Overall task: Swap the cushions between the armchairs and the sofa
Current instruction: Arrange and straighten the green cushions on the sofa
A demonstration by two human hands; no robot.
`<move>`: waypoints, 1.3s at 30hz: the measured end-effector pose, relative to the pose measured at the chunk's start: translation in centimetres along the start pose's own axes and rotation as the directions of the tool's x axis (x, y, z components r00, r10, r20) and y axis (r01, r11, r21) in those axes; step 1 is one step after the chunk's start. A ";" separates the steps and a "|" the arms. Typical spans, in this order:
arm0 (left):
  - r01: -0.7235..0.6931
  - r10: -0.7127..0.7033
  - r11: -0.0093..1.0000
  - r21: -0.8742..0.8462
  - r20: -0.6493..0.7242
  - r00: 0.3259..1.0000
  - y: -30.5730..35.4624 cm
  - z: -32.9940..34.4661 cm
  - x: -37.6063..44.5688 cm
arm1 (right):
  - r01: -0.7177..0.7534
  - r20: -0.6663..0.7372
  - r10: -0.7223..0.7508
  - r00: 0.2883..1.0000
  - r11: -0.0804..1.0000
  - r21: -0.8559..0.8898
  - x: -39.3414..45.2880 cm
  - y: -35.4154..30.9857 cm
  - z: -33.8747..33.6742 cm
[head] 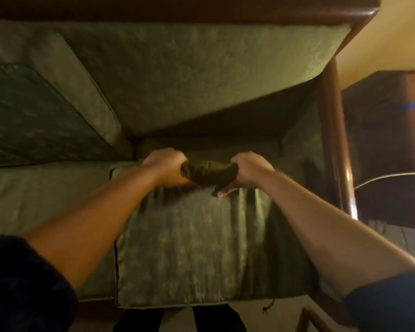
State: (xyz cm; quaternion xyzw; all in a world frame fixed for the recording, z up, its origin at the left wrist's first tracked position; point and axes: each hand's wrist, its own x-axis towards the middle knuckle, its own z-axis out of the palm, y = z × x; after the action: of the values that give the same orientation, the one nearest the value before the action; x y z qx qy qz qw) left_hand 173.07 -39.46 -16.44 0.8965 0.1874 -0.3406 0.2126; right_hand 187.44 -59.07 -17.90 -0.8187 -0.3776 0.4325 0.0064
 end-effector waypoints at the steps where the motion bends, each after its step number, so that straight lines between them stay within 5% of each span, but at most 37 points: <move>1: -0.015 0.015 1.000 -0.001 -0.004 1.000 0.9 -0.2 -1.7 | -0.005 -0.014 0.005 1.000 1.000 0.015 -1.9 -0.1 -0.1; 7: -0.088 0.094 0.995 0.048 -0.148 0.984 4.4 -7.1 -9.3 | 0.068 -0.238 -0.072 0.969 0.997 -0.023 -10.3 -1.9 -6.7; 10: -0.058 0.119 0.981 0.186 -0.335 0.935 5.0 -11.4 -9.6 | 0.102 -0.432 -0.133 0.892 0.990 -0.093 -11.0 -2.9 -11.7; 14: 0.014 0.068 0.988 0.156 -0.508 0.858 5.0 -15.3 -6.6 | 0.019 -0.618 -0.086 0.782 0.993 -0.115 -7.5 -3.0 -15.1; 19: 0.063 0.044 0.982 0.177 -0.543 0.839 4.6 -15.9 -3.9 | -0.091 -0.620 -0.032 0.784 0.982 -0.166 -4.5 -3.2 -15.3; 26: 0.192 -0.020 0.963 0.187 -0.664 0.747 3.2 -18.3 -4.2 | 0.045 -0.699 -0.192 0.689 0.974 -0.223 -4.6 -4.2 -18.8; 32: 0.193 -0.035 0.960 0.202 -0.599 0.800 0.8 -15.4 -2.9 | -0.188 -0.640 -0.107 0.761 0.907 -0.376 -1.3 -3.5 -14.8; 39: 0.274 -0.036 0.938 0.213 -0.725 0.687 -2.3 -13.2 -3.5 | -0.263 -0.657 -0.007 0.753 0.913 -0.311 -1.6 -5.3 -15.2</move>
State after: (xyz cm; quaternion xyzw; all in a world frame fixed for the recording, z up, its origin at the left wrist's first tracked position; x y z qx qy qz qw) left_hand 176.55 -31.52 -5.64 0.9600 0.2759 -0.0096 -0.0473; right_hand 194.50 -51.47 -5.53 -0.9261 -0.3710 0.0407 -0.0552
